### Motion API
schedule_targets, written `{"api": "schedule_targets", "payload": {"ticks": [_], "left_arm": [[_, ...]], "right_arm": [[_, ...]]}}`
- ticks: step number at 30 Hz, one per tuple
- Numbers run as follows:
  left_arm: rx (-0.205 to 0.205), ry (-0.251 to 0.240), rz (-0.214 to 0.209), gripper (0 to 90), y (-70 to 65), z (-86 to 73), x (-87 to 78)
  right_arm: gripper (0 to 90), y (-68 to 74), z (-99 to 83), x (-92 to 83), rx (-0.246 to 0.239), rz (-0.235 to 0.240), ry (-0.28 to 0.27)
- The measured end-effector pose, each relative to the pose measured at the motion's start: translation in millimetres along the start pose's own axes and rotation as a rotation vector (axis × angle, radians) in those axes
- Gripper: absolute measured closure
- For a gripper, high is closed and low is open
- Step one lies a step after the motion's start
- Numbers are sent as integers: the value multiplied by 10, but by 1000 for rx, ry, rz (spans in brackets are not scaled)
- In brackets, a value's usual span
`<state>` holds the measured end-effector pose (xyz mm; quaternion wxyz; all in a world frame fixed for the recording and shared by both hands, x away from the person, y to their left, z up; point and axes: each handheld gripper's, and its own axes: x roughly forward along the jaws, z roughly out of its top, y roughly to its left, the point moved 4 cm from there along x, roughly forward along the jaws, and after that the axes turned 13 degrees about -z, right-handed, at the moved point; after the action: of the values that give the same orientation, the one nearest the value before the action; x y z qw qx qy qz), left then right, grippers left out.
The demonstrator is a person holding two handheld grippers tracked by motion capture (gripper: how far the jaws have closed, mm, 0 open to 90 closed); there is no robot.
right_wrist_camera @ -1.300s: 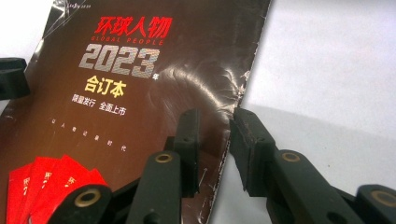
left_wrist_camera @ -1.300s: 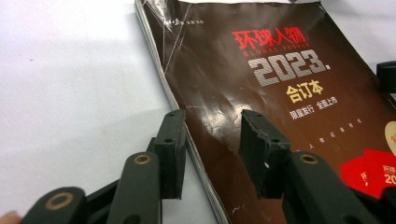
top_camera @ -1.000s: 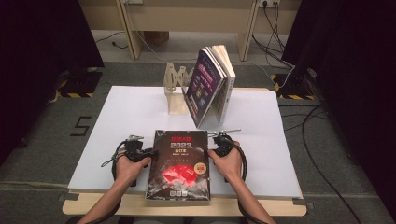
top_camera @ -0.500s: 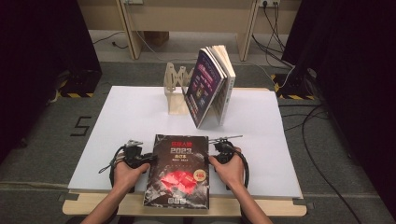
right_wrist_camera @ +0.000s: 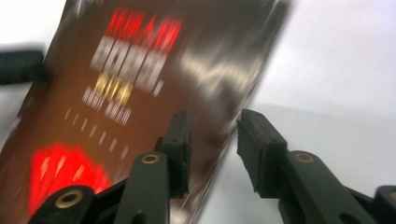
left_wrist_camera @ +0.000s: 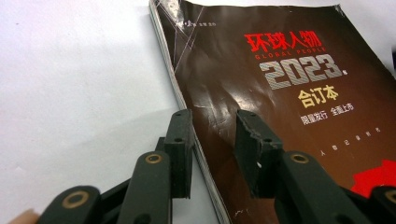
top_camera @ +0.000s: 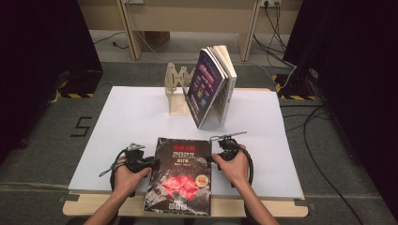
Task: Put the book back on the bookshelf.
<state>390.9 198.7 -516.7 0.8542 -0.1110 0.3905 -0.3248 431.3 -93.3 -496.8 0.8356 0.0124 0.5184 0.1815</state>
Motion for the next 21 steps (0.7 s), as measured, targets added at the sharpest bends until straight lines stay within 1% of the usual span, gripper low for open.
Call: {"api": "schedule_targets", "payload": {"ticks": [2, 3, 5, 8, 9, 12, 13, 14, 18, 20, 21], "left_arm": [[4, 0, 1, 664, -2, -5, 0], [5, 1, 1, 664, -2, -4, 0], [4, 5, 0, 662, -3, -1, 1], [9, 7, 1, 659, -8, 0, 5], [10, 7, 1, 659, -9, 0, 6], [9, 9, 0, 658, -12, 2, 8], [10, 9, 0, 658, -12, 2, 8], [10, 9, 0, 658, -13, 1, 8], [9, 10, -2, 657, -16, 5, 11], [10, 9, -2, 657, -18, 4, 13], [11, 9, -1, 657, -19, 3, 14]], "right_arm": [[608, -55, 114, 12, 32, -10, -36], [598, -86, 181, 27, 37, -28, -52], [588, -114, 271, 59, 40, -30, -68], [586, -131, 384, 137, 48, -42, -66], [586, -129, 417, 172, 46, -37, -63], [581, -120, 477, 239, 46, -41, -60], [576, -115, 496, 259, 55, -39, -63], [572, -100, 523, 281, 46, -49, -59], [571, -88, 558, 314, 44, -45, -59], [568, -94, 572, 327, 51, -50, -55], [565, -100, 574, 334, 46, -54, -53]]}}
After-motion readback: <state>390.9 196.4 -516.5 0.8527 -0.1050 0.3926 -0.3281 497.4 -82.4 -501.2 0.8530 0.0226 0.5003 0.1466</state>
